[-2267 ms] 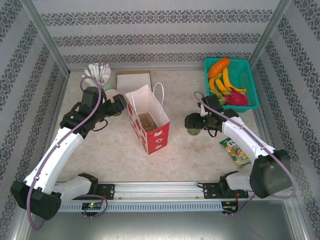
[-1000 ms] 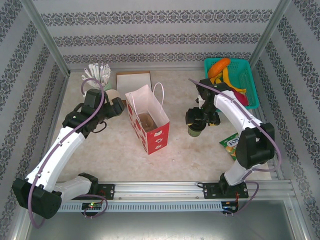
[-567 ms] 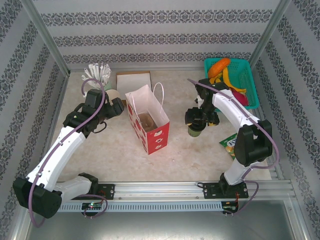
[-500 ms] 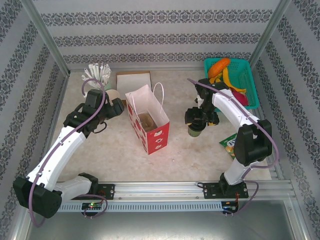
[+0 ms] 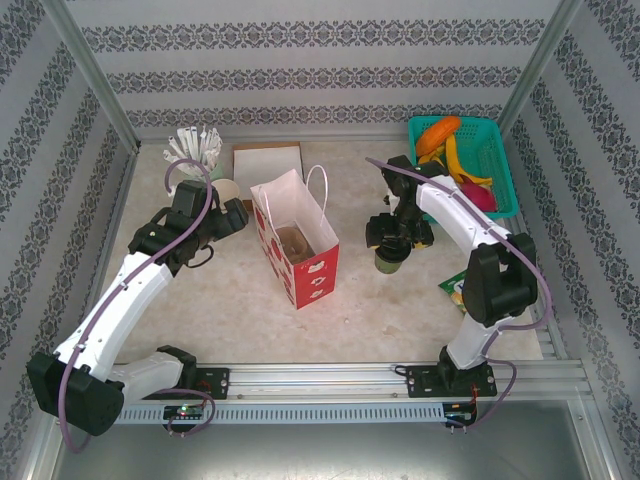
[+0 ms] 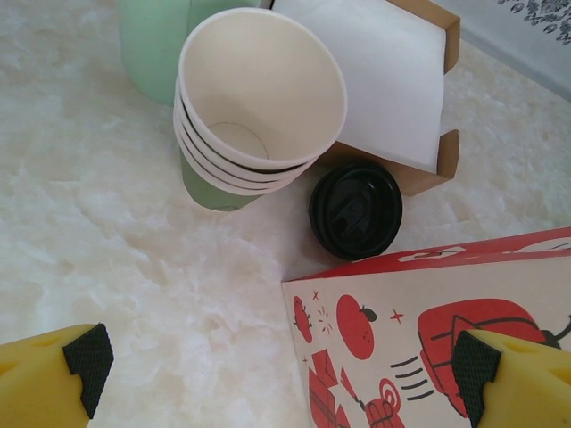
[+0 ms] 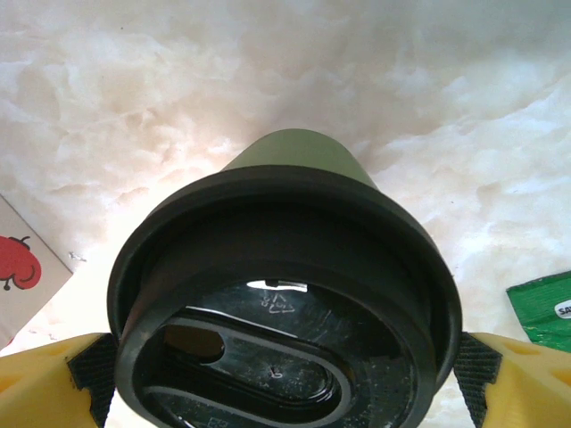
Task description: Pack the takeout coffee
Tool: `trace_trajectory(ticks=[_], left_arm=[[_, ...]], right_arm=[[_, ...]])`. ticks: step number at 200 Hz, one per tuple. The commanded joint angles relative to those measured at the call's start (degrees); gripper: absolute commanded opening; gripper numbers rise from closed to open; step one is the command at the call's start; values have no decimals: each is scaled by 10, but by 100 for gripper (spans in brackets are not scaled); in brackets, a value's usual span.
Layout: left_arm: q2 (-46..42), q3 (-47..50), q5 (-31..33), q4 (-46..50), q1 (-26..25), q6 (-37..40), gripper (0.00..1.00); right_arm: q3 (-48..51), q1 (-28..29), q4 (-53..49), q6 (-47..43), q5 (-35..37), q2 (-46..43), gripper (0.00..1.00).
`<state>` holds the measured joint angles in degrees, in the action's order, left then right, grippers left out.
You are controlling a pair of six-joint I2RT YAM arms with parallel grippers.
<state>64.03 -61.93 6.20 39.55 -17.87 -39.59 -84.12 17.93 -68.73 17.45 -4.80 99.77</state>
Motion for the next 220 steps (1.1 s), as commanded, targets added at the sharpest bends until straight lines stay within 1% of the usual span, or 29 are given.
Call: trace_trajectory(ticks=[1, 71, 143, 220], left_arm=[[2, 9, 9, 10, 8, 9, 100], [2, 14, 12, 13, 8, 11, 99], [5, 13, 10, 10, 8, 11, 100], [8, 14, 8, 12, 8, 12, 100]], right_arm=[[-18, 9, -25, 2, 41, 15, 98], [-21, 15, -17, 7, 7, 24, 98], [-22, 8, -14, 12, 8, -3, 98], [-6, 6, -5, 10, 6, -7, 98]])
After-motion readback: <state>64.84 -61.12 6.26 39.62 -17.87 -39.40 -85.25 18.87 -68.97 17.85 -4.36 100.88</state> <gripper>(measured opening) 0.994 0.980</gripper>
